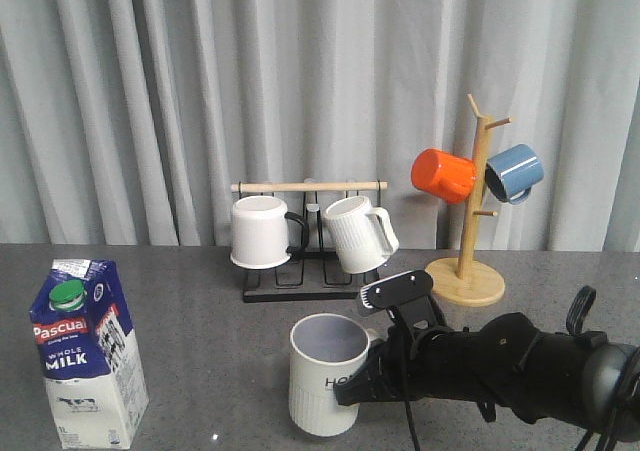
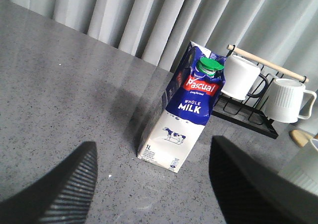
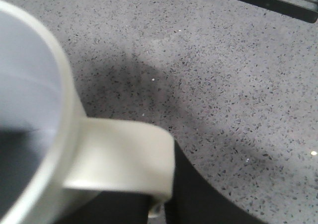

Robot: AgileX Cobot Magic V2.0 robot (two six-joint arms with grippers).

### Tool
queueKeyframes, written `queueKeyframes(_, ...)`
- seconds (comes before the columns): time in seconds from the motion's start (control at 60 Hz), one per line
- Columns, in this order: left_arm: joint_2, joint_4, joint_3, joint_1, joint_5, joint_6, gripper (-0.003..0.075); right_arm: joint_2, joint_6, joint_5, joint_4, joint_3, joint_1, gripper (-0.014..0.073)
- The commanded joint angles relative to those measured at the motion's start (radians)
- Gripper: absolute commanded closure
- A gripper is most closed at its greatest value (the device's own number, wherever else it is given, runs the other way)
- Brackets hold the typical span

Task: Place milk next to cup
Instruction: 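Slide the white mug toward the milk carton and release it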

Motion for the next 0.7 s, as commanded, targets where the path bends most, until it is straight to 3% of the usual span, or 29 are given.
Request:
queueKeyframes(0.0, 0.018, 0.006, -0.031, -0.005, -0.061, 0.002, 0.0259, -0.051, 0.002, -0.011, 0.005, -0.033, -0.004, 0.0505)
queueKeyframes(0.45, 0.018, 0.006, -0.031, -0.005, -0.061, 0.002, 0.0259, -0.045, 0.031, 0.081, -0.003, -0.033, -0.004, 0.0263)
queueKeyframes(0.684, 0.018, 0.006, -0.031, -0.005, -0.061, 0.002, 0.0259, -0.071, 0.203, 0.186, -0.211, -0.033, -0.004, 0.0260)
